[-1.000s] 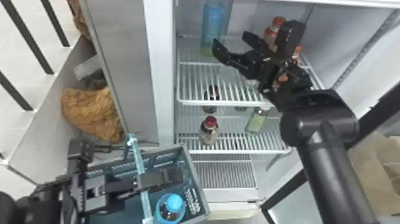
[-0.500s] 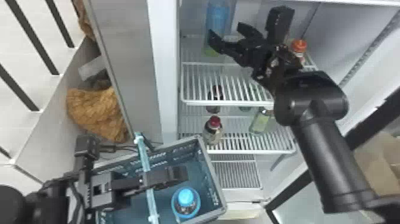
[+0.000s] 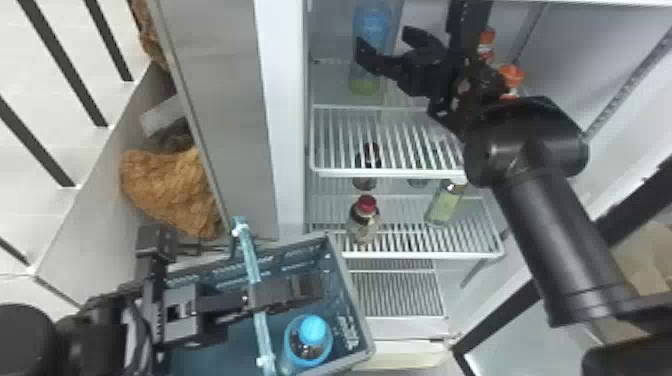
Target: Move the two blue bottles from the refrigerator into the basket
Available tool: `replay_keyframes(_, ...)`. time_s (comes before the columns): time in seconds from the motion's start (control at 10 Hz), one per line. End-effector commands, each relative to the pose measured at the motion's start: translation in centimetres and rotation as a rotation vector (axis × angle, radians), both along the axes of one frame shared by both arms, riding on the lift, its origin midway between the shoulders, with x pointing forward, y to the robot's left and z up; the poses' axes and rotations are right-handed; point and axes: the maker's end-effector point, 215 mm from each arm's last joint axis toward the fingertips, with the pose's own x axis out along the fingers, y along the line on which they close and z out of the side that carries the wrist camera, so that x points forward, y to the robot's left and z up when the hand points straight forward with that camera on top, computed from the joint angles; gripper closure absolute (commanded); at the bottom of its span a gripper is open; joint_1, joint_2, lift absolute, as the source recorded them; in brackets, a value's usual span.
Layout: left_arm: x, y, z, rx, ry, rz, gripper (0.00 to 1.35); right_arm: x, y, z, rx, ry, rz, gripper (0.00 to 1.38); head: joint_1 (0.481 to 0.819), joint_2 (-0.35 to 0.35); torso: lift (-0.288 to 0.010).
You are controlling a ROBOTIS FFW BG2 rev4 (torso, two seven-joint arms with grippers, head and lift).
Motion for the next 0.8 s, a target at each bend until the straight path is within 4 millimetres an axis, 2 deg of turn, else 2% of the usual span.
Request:
replay_keyframes(0.0,0.1,0.0,0.1,0.0,-0.003,0.0,1.2,0.6,0.4,-0.6,-0.009,0.03,0.008,0.28,0.695,-0.071,-0.01)
replay_keyframes(0.1,0.2,0.0,0.1,-0.001,-0.005,0.001,1.2,1.1,0.5,-1.0,-0.018,0.041,0.023,0.51,0.695,-0.068,-0.01)
replay_keyframes(0.2,0.2,-0.1,0.1,-0.001,-0.004,-0.001,1.2,1.4,0.8,-0.9,-0.024,0.032,0.036,0.84,0.695,-0.064,-0.01)
replay_keyframes(0.3,0.3,-0.1,0.1,-0.001,-0.006,0.001,1.2,1.4,1.0,-0.8,-0.009,0.02,0.039,1.11,0.695,-0.063,-0.01)
replay_keyframes(0.5,0.2,-0.1,0.1,-0.005,-0.002,0.003,1.2,0.9,1.8,-1.3,0.031,0.034,0.064,1.12,0.695,-0.059,-0.01)
replay_keyframes(0.6,0.3,-0.1,0.1,-0.003,-0.004,0.001,1.2,0.1,2.9,-2.4,0.071,0.079,0.098,1.15,0.695,-0.055,-0.01)
replay_keyframes(0.7,0.3,-0.1,0.1,-0.005,-0.006,0.003,1.2,-0.4,2.9,-2.6,0.065,0.073,0.1,1.26,0.695,-0.05,-0.01)
